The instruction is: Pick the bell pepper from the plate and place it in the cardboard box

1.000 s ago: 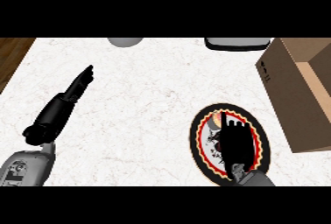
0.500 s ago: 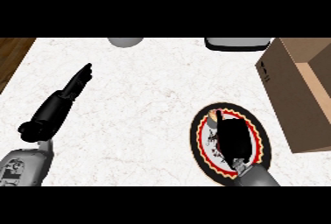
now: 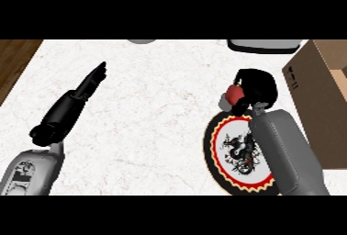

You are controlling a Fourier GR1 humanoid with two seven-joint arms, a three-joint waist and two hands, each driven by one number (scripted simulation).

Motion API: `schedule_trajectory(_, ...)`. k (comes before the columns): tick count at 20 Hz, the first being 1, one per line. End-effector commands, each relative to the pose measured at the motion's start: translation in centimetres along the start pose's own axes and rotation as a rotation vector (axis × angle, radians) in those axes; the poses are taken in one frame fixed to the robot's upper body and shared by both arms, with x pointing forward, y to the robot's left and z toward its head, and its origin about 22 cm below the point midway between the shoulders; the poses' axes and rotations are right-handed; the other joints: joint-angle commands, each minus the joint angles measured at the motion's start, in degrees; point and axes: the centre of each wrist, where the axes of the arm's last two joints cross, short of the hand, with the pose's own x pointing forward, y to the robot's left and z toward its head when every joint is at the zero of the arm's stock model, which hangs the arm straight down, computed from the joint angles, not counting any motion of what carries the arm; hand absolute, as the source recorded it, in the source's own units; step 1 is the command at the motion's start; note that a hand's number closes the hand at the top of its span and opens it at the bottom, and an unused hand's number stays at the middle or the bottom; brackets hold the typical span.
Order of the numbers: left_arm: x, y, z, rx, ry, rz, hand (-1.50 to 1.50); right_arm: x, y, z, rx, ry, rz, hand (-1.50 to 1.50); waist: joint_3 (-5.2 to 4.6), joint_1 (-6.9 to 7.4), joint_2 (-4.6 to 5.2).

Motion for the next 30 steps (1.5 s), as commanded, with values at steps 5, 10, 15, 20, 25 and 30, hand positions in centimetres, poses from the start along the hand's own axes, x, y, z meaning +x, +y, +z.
schedule_trajectory(5, 0.6, 1.0, -0.9, -0.007, -0.007, 0.002, 0.0, 1.7, -7.2, -5.4, -0.239, -0.035, 0.035, 1.5, -0.13, 0.03, -0.3)
schedule_trajectory(10, -0.9, 0.3, 1.8, 0.004, 0.032, -0.003, 0.0, 3.3, -8.9, -5.6, -0.373, 0.023, -0.023, 1.5, -0.17, -1.71, -1.26)
schedule_trajectory(15, -0.9, -0.7, 0.4, 0.018, 0.031, 0.012, 0.0, 1.6, -13.2, -6.4, -0.557, 0.258, -0.217, 1.5, -0.16, -2.21, -0.97)
schedule_trajectory(20, -0.2, 0.6, 0.4, 0.017, 0.029, 0.003, 0.0, -3.0, -14.6, -7.5, -0.634, 0.402, -0.241, 1.5, -0.16, -2.63, -1.22)
schedule_trajectory(25, -0.2, 1.6, 0.7, 0.024, 0.033, 0.004, 0.0, -7.6, -16.6, -8.1, -0.679, 0.523, -0.284, 1.5, -0.15, -2.6, -1.16)
schedule_trajectory(30, -1.9, 0.1, 1.2, 0.042, 0.051, 0.003, 0.0, -12.9, -17.4, -8.0, -0.585, 0.567, -0.169, 1.5, -0.18, -3.21, -1.24)
